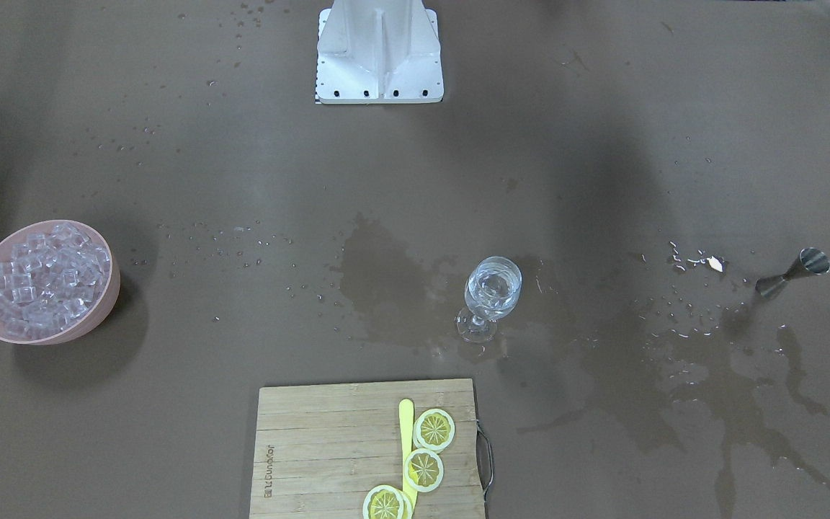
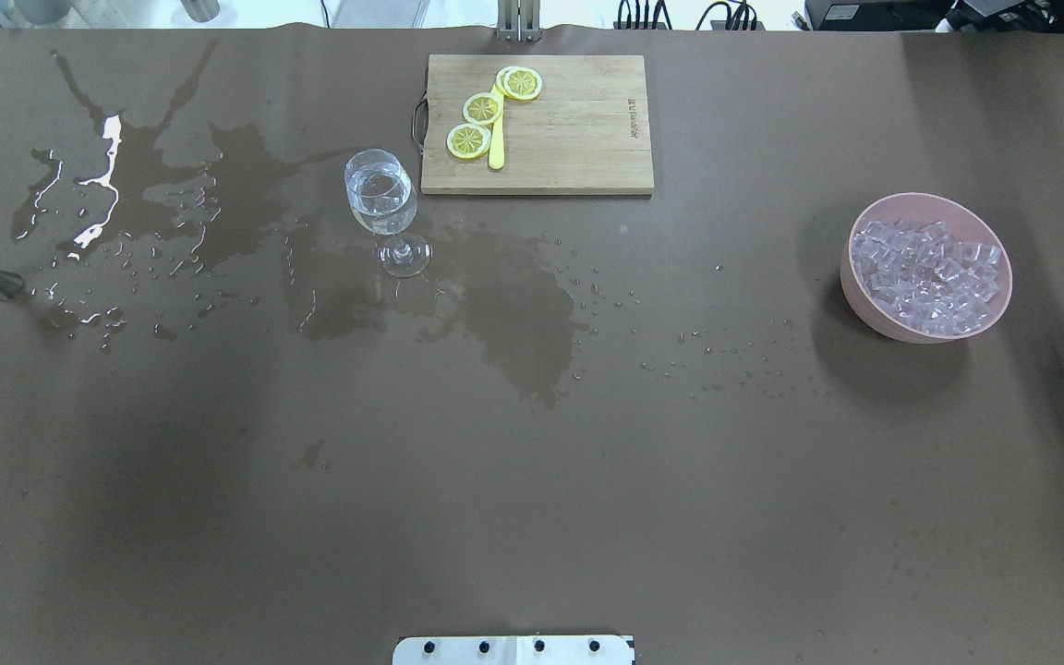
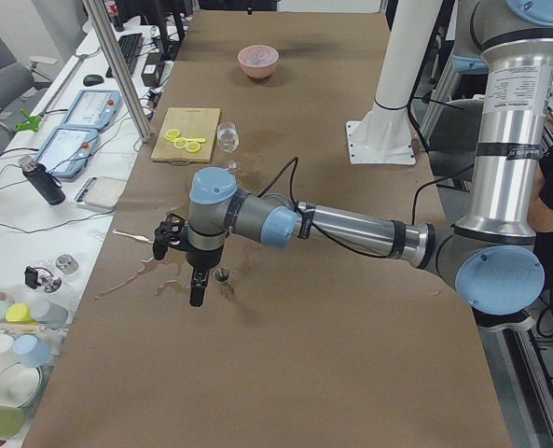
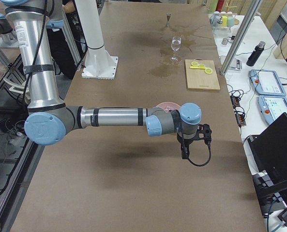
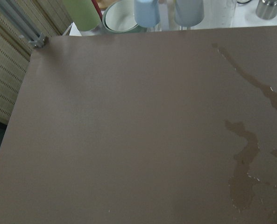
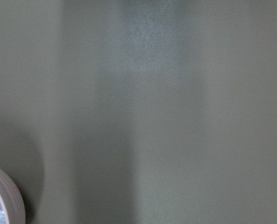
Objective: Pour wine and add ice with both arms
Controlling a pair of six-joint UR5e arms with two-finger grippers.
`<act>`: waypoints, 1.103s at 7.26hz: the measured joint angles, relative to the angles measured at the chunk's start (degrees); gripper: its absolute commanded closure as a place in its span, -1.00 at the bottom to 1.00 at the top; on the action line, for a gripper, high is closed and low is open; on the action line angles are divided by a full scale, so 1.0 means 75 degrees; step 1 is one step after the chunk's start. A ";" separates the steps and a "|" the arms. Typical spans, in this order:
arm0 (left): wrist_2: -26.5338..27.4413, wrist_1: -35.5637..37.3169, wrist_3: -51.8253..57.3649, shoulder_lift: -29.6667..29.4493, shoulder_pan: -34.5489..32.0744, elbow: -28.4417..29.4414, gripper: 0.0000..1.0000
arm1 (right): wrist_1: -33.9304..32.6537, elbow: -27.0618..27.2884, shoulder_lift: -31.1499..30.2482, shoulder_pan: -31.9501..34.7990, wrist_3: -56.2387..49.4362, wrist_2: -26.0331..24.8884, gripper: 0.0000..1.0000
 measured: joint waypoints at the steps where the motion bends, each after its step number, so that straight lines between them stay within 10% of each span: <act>1: -0.0393 0.0550 0.0438 -0.0022 -0.0020 -0.0036 -0.93 | -0.0052 0.0015 0.0005 -0.0001 0.0000 0.0017 -1.00; 8: -0.1466 0.1901 0.2623 0.0099 -0.0130 0.0373 -0.93 | -0.0703 0.0175 0.0000 -0.0057 -0.0328 0.0439 -1.00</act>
